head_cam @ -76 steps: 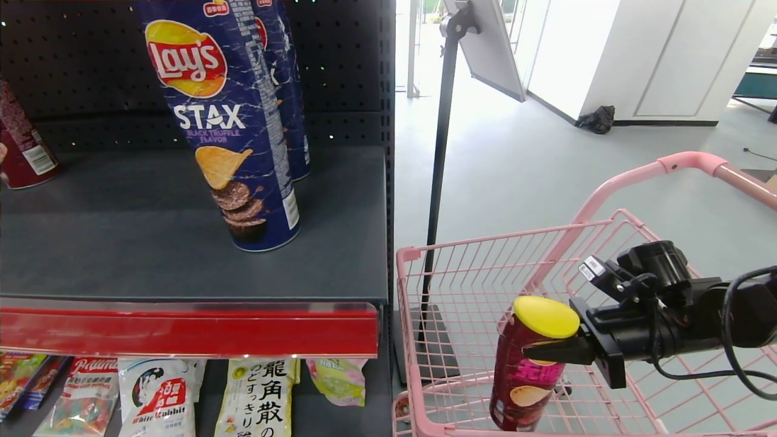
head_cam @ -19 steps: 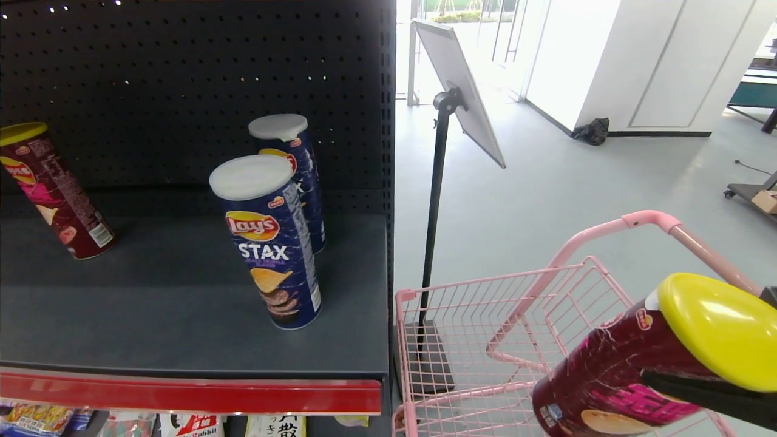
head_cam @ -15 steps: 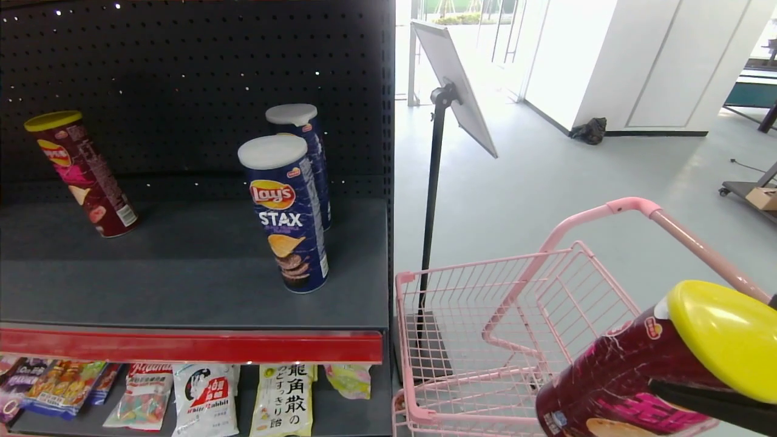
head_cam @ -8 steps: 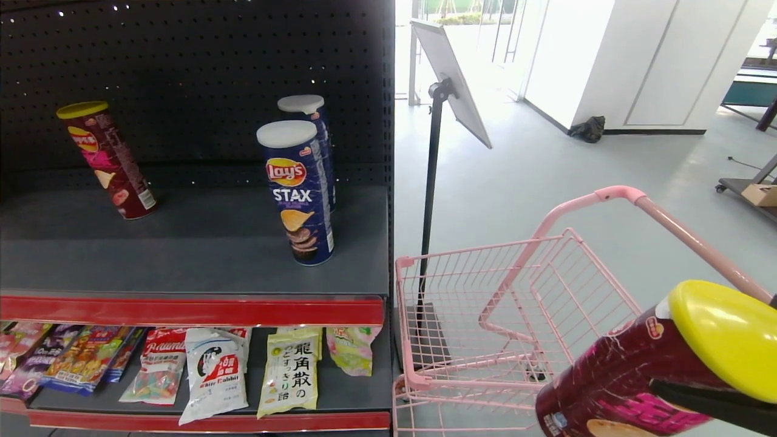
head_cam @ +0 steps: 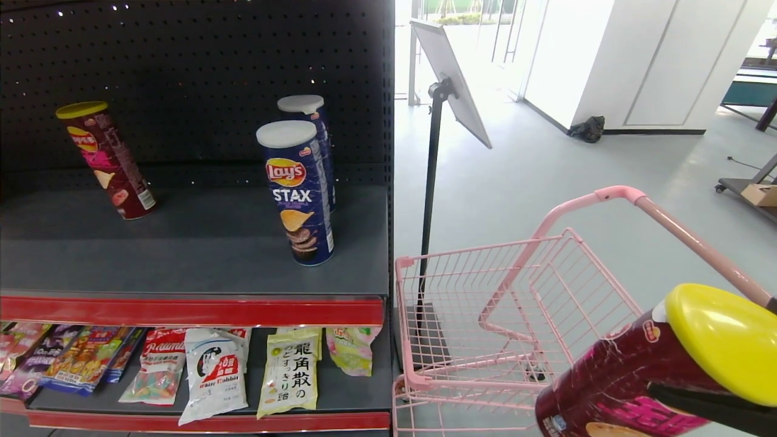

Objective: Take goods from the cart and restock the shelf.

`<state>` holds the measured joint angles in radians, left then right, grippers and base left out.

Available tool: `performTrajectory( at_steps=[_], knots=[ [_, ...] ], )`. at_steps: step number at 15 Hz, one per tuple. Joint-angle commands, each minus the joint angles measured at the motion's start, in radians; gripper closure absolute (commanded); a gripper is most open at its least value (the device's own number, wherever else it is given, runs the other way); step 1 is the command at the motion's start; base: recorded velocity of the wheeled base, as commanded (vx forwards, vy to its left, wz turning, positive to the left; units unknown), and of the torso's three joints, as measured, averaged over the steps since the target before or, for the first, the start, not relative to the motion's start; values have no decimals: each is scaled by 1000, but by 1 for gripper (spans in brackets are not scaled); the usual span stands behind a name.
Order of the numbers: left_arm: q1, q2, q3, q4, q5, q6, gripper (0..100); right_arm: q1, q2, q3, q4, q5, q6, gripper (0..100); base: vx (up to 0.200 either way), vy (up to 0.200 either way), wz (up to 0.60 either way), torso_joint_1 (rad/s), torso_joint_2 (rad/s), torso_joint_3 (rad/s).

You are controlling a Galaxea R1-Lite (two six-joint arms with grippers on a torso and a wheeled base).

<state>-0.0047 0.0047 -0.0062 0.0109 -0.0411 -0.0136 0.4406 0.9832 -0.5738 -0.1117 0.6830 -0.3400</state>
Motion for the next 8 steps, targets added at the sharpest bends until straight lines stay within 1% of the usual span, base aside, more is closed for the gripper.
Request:
performTrajectory(
  at_steps=[1,4,8],
  knots=[
    [0,0,0,0,0,0,0,1,5,0,0,0,-1,100,0,0,0,0,0,0],
    [0,0,0,0,0,0,0,9,25,3,-6,-17,-8,100,0,0,0,0,0,0],
    [0,0,0,0,1,0,0,9,18,-40,-6,-30,-4,100,0,0,0,0,0,0]
  ],
)
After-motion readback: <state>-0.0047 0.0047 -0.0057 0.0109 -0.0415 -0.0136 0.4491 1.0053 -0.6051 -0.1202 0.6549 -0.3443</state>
